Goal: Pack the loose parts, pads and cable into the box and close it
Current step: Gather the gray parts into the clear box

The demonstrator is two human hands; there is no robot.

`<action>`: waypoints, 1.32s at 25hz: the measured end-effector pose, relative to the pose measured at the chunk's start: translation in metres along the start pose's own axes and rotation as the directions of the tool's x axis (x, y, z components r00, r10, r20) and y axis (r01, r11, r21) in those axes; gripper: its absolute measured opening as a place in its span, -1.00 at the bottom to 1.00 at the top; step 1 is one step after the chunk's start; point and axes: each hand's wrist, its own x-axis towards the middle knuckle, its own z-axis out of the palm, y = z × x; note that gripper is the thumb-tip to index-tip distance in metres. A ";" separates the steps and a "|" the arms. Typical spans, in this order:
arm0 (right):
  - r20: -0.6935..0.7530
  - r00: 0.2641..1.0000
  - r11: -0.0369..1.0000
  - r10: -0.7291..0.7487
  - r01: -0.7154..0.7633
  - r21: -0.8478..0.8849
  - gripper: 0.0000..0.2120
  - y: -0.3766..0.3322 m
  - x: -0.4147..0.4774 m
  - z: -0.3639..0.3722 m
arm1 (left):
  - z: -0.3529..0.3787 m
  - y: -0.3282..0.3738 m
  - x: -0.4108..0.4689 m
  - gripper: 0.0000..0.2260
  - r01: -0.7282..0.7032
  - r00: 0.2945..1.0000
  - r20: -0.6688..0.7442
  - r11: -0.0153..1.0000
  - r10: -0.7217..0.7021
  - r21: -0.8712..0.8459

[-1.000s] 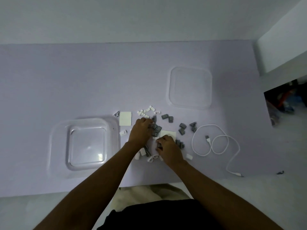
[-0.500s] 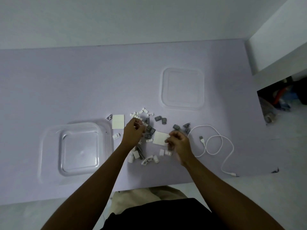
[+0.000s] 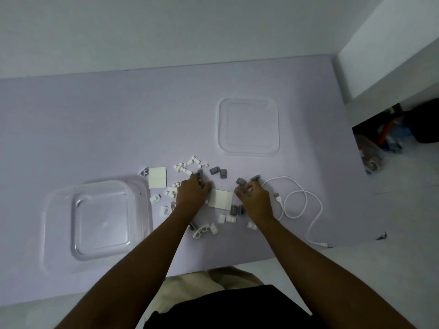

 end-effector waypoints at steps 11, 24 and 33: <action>0.330 0.890 0.713 0.313 -0.450 0.537 -0.68 -0.019 -0.003 -0.004 | -0.010 0.001 0.008 -0.85 0.069 0.998 -0.001 0.985 -0.070 -0.158; 0.572 0.817 0.629 0.076 -0.485 0.607 -0.79 -0.025 -0.006 -0.022 | -0.009 -0.011 0.013 -0.51 -0.159 0.965 0.245 0.947 0.090 0.278; 0.453 0.885 0.708 0.111 -0.390 0.589 -0.89 -0.022 0.001 -0.026 | -0.010 -0.004 0.014 -0.78 -0.017 0.985 0.171 0.993 0.037 -0.115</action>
